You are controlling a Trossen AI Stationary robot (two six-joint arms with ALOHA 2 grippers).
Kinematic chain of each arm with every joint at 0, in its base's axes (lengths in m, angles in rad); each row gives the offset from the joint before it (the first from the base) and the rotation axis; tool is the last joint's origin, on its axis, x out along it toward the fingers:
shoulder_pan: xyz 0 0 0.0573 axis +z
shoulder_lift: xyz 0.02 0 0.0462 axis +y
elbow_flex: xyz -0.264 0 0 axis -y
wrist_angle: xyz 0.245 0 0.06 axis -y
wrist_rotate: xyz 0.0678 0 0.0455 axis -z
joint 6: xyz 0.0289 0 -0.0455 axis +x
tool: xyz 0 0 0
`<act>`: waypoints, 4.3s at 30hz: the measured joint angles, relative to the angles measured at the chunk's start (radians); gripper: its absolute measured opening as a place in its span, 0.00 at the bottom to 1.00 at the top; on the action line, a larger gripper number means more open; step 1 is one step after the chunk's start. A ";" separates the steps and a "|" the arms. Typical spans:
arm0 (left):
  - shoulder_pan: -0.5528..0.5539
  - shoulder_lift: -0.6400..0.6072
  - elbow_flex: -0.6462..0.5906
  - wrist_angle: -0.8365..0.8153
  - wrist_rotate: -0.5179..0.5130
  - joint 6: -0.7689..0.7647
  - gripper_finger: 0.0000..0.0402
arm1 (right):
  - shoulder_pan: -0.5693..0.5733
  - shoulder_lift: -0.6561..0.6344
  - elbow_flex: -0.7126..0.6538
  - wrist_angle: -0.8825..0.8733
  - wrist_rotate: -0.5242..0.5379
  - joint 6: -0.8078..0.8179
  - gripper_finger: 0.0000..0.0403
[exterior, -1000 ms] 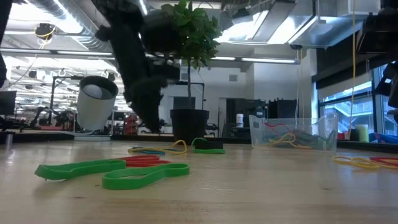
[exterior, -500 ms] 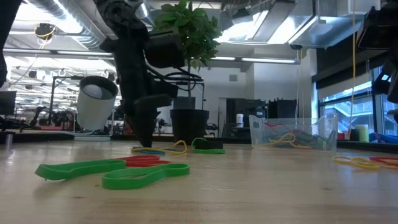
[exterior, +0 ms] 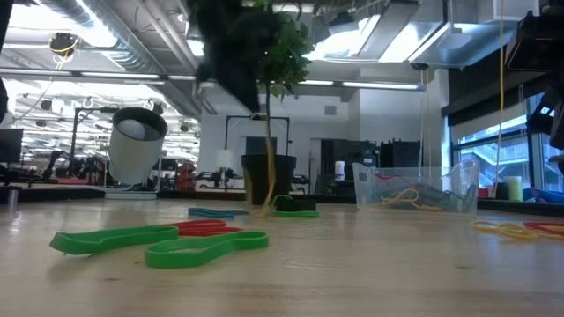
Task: Pick and place rubber bands into bin
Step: Put the top yellow rubber band into the bin, then put the yellow rubber band into the bin
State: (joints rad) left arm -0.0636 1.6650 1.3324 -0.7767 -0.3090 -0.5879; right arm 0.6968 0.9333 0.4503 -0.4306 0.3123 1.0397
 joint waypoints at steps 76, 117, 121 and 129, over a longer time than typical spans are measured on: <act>0.072 0.232 0.469 0.178 0.042 0.437 0.28 | -0.001 0.000 0.001 0.012 0.088 0.077 0.01; -0.172 -0.711 -0.709 0.487 0.080 0.205 0.01 | -0.315 0.877 0.676 -0.496 -0.273 0.554 0.21; -0.178 -0.716 -0.721 0.485 0.114 0.206 0.00 | -0.315 0.923 0.672 -0.482 -0.232 0.558 0.27; -0.178 -0.716 -0.722 0.480 0.140 0.208 0.00 | -0.320 0.974 0.674 -0.413 -0.210 0.606 0.21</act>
State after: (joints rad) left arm -0.2417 0.9489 0.6106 -0.2969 -0.1691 -0.3801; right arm 0.3771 1.9074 1.1248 -0.8438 0.1023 1.6456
